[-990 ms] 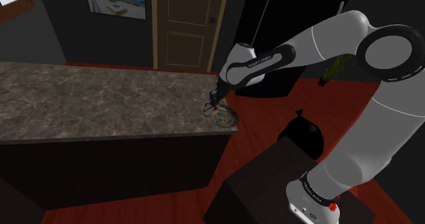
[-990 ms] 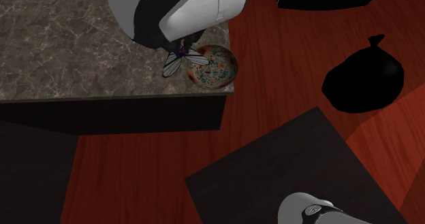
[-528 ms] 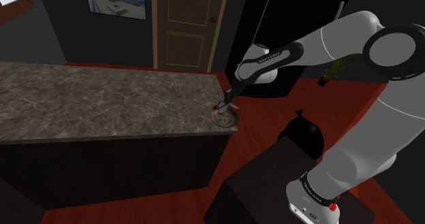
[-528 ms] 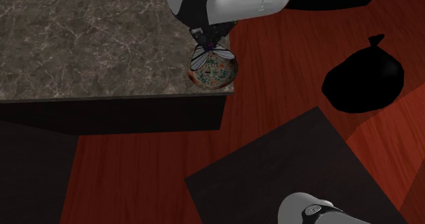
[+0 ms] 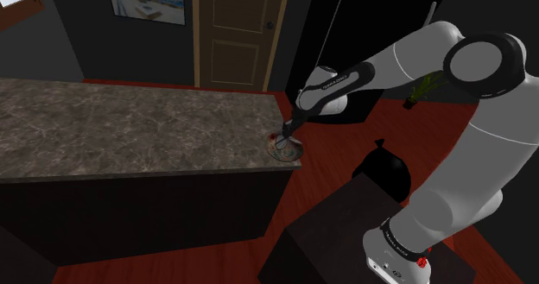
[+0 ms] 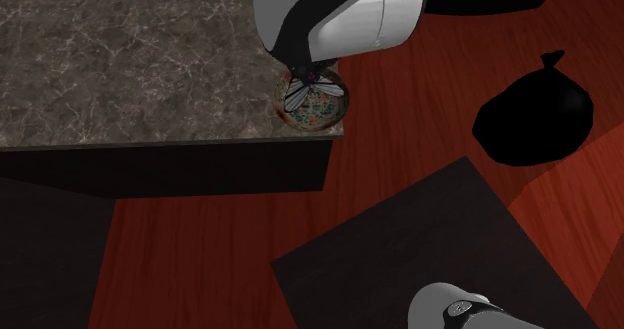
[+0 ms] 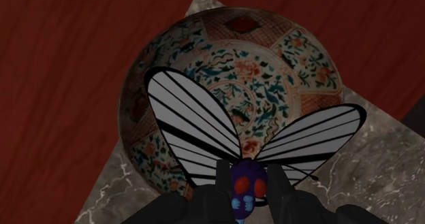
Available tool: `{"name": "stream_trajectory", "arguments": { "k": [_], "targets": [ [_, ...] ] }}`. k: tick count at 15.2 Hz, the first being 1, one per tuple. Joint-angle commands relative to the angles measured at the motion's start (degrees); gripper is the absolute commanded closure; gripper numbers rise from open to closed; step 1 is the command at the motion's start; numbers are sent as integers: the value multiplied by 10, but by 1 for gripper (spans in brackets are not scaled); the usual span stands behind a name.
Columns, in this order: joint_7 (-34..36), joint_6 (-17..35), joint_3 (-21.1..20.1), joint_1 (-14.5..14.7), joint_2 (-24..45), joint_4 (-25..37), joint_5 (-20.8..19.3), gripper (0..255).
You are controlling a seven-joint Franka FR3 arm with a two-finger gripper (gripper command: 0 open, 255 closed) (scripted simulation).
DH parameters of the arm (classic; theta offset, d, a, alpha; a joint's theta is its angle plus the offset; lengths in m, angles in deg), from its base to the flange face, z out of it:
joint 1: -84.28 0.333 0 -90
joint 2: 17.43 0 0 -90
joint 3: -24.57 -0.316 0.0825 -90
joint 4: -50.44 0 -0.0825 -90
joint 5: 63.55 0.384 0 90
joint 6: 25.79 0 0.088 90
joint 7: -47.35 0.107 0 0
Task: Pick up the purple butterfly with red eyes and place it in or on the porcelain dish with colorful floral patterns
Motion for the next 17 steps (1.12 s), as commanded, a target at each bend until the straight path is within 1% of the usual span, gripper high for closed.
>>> {"name": "stream_trajectory", "arguments": {
  "k": [1, 5, 13, 14, 17],
  "targets": [
    [1, 15, 2, 2, 15, -1, -3, 255],
    [2, 42, 6, 6, 43, 1, -9, 255],
    [2, 42, 6, 6, 43, 1, -9, 255],
    [2, 42, 6, 6, 43, 1, -9, 0],
    [2, 42, 6, 6, 43, 1, -9, 0]
  ]
}}
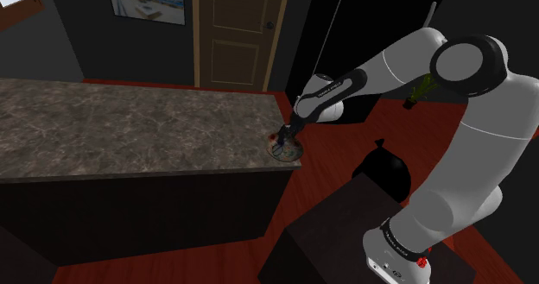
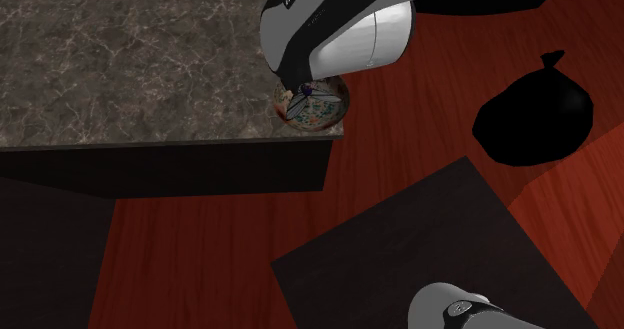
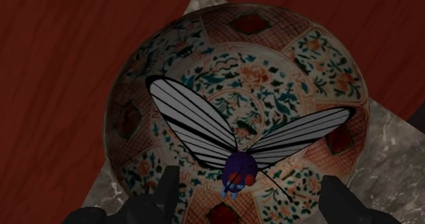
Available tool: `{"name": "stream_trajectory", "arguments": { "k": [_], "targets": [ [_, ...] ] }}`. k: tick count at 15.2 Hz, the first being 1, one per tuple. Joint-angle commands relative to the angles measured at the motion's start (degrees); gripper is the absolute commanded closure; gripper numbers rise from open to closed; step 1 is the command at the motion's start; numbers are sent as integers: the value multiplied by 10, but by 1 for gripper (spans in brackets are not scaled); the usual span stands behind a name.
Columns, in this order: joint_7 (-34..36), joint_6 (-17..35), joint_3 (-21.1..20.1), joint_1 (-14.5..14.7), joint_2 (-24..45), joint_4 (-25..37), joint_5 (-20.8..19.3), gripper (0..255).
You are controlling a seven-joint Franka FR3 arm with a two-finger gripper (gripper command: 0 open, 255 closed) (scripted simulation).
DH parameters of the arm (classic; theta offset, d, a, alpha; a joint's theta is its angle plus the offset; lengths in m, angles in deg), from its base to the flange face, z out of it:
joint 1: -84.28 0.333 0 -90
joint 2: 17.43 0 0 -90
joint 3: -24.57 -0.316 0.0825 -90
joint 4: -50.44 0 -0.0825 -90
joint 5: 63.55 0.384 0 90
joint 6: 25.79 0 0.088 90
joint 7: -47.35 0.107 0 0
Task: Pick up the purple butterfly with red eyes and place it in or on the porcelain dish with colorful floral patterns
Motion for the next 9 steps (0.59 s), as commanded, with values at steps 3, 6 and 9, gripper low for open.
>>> {"name": "stream_trajectory", "arguments": {
  "k": [3, 6, 9],
  "targets": [
    [-3, -16, -3, -5, -20, -4, 5, 0],
    [-13, -63, -10, -16, -74, -11, 19, 0],
    [-13, -63, -10, -16, -74, -11, 19, 0]
  ]
}}
